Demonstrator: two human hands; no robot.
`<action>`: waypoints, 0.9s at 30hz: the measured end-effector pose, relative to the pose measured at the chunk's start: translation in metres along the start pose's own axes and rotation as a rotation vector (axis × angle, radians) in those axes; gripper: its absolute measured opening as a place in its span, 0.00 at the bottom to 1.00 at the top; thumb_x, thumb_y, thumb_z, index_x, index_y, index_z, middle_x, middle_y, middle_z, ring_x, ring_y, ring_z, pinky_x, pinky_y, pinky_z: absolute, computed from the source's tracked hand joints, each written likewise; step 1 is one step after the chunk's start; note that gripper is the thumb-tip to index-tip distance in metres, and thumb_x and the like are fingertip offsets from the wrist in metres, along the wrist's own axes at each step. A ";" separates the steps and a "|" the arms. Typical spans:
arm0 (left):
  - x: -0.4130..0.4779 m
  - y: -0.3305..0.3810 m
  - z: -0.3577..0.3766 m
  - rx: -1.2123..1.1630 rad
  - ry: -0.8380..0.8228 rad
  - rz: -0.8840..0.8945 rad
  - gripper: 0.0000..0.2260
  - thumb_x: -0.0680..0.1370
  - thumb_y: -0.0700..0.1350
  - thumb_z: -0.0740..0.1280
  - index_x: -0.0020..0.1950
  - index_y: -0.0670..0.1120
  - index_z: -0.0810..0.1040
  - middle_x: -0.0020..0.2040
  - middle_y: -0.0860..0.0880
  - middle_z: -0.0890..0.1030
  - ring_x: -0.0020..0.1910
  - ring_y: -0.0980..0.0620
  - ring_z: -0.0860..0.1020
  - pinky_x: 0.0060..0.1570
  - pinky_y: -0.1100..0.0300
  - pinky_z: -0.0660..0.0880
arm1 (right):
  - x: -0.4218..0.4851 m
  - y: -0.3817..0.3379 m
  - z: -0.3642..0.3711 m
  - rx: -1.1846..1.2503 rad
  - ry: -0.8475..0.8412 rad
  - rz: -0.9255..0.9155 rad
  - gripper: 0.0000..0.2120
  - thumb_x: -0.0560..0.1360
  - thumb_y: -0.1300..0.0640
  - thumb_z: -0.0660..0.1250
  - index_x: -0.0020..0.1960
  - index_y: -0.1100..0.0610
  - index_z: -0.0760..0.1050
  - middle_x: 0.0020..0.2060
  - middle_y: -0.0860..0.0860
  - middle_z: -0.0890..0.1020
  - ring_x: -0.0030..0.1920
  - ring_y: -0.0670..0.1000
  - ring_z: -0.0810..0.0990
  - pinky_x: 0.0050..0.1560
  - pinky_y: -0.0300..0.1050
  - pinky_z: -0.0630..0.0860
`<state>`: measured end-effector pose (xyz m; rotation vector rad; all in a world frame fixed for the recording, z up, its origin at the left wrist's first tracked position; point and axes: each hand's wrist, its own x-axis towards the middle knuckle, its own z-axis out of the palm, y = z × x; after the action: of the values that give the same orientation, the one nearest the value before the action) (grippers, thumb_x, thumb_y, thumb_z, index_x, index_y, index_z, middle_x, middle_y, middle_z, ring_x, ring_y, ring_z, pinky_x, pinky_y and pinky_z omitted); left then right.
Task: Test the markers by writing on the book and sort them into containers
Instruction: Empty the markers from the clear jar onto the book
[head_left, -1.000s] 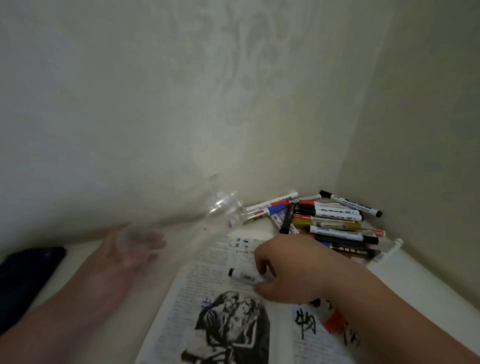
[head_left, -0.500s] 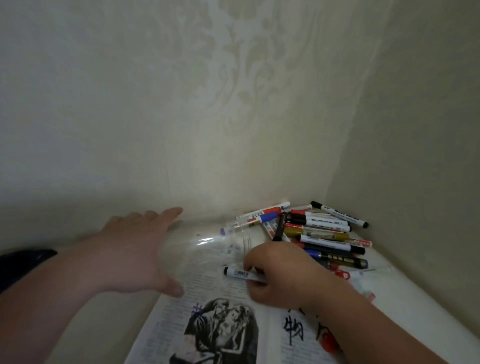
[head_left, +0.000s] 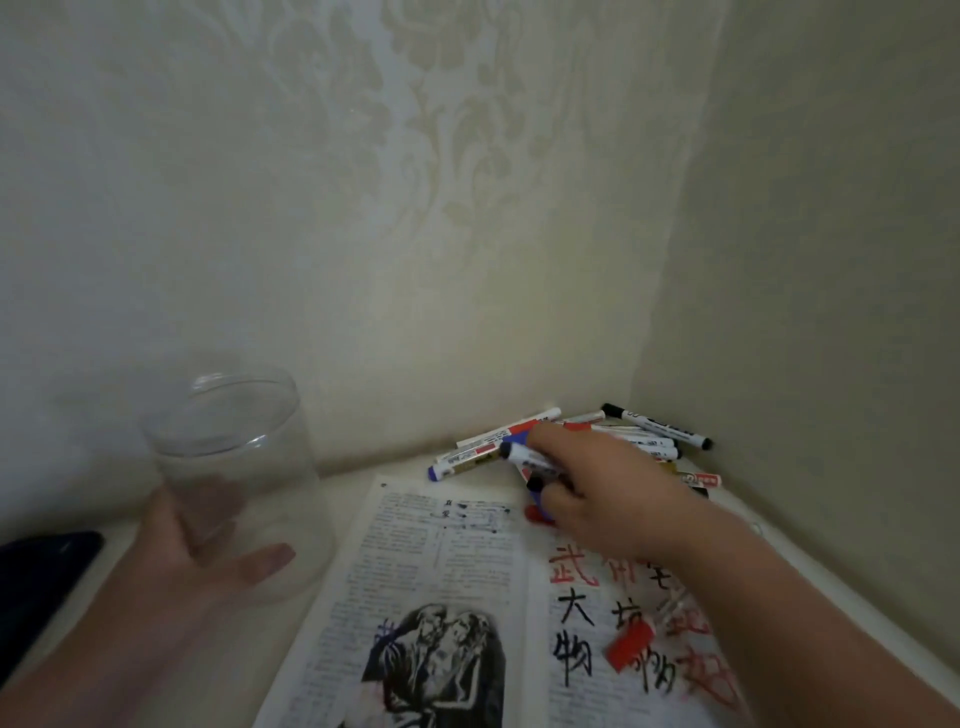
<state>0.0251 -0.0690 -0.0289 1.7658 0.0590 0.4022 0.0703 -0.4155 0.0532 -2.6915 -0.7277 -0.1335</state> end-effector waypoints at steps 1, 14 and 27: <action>0.001 -0.001 0.001 -0.014 -0.009 -0.010 0.57 0.42 0.60 0.84 0.67 0.44 0.70 0.58 0.51 0.78 0.62 0.51 0.75 0.60 0.55 0.71 | -0.002 0.003 -0.011 0.030 -0.016 0.052 0.08 0.75 0.56 0.64 0.53 0.45 0.72 0.41 0.45 0.78 0.41 0.47 0.77 0.42 0.47 0.75; 0.041 0.031 0.076 -0.118 -0.122 0.086 0.45 0.50 0.63 0.83 0.63 0.60 0.70 0.62 0.54 0.79 0.62 0.56 0.79 0.59 0.53 0.77 | -0.057 0.042 -0.003 -0.048 -0.422 0.351 0.07 0.73 0.44 0.74 0.46 0.43 0.77 0.44 0.42 0.80 0.43 0.40 0.79 0.42 0.36 0.75; 0.053 0.005 0.098 0.182 -0.445 0.081 0.44 0.54 0.74 0.76 0.66 0.76 0.61 0.64 0.57 0.78 0.63 0.58 0.77 0.63 0.52 0.75 | -0.045 0.059 0.038 -0.221 0.106 0.397 0.03 0.78 0.49 0.65 0.46 0.45 0.76 0.42 0.43 0.77 0.44 0.47 0.74 0.41 0.43 0.72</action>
<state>0.1034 -0.1488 -0.0293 2.0054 -0.3008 0.0554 0.0611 -0.4707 -0.0087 -2.9493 -0.1451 -0.2662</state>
